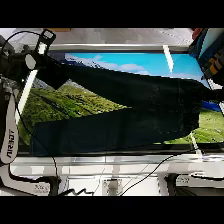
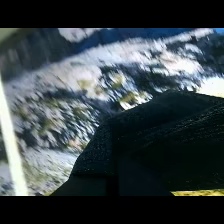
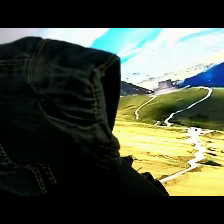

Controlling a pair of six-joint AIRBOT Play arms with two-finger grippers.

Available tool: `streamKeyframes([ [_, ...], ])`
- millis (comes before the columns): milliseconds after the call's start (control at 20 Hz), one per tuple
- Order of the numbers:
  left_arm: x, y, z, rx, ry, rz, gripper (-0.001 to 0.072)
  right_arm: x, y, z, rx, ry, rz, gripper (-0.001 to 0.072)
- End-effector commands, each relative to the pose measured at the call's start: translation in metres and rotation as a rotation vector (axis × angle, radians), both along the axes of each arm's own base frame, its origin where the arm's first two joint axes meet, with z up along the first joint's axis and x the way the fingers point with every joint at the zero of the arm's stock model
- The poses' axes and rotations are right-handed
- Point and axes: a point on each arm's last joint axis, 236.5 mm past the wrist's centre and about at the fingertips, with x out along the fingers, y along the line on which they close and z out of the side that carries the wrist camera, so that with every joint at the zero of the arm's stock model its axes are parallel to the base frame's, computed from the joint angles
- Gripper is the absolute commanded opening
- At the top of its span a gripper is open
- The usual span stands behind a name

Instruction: Fold the clothes and pants, and hang the long-sleeved shirts on hangers.

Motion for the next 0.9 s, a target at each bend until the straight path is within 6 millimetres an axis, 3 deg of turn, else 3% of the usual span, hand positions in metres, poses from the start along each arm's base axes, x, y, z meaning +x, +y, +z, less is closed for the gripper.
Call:
streamKeyframes([
  [0, -0.009, 0.002, 0.014, 0.028, -0.008, -0.013, 0.0027, -0.001, -0.001, 0.000, -0.006, 0.003, 0.002, 0.0045],
  [150, -0.055, 0.005, 0.017, 0.108, 0.137, -0.070, 0.0026, -0.001, 0.000, 0.000, -0.006, 0.005, 0.006, 0.0045],
  [350, -0.158, 0.009, 0.015, 0.199, 0.448, -0.193, 0.0024, -0.001, 0.000, 0.000, -0.007, 0.004, 0.007, 0.0045],
  [500, -0.206, -0.007, -0.007, 0.189, 0.643, -0.410, 0.0024, -0.001, -0.001, 0.000, -0.011, 0.002, 0.008, 0.0045],
  [600, -0.199, -0.027, -0.040, 0.130, 0.686, -0.597, 0.0025, 0.000, -0.002, 0.000, -0.014, -0.001, 0.007, 0.0045],
  [650, -0.180, -0.030, -0.063, 0.133, 0.679, -0.655, 0.0025, 0.000, -0.002, 0.001, -0.018, -0.003, 0.006, 0.0045],
  [850, -0.061, -0.010, -0.158, 0.225, 0.504, -0.537, 0.0028, 0.008, -0.013, 0.005, -0.052, -0.040, -0.024, 0.0045],
])
